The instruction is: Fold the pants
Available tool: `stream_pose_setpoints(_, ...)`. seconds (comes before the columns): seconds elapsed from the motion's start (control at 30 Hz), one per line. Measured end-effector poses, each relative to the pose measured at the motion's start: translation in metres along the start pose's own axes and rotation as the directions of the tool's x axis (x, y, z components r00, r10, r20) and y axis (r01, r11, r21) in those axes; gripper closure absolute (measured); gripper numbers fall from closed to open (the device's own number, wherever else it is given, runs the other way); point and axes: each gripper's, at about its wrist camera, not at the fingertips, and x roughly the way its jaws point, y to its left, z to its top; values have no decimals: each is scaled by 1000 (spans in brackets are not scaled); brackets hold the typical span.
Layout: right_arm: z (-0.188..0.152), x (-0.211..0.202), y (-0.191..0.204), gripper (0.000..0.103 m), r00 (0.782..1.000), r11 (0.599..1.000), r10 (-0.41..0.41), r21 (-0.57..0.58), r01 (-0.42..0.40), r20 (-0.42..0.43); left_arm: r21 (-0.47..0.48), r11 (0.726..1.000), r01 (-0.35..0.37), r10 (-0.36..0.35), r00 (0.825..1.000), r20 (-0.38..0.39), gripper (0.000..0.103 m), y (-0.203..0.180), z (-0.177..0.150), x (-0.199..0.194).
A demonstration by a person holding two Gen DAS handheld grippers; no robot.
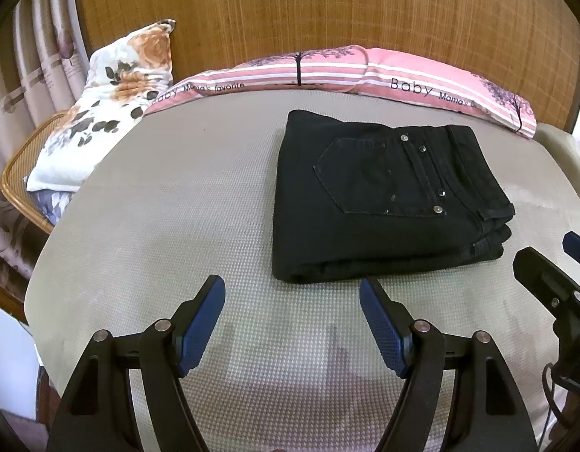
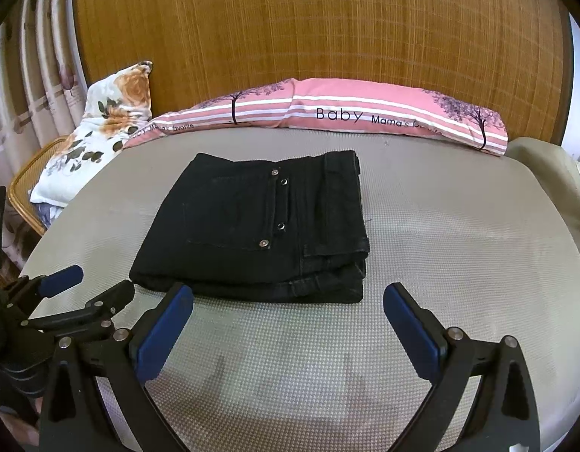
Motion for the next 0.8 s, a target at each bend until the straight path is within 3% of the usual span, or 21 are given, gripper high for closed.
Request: stream_pose_setpoints(0.8, -5, 5, 1, 3, 1000, 1000, 17, 3, -17, -22, -3, 1000, -11, 11, 1000, -11, 29, 0, -6, 3)
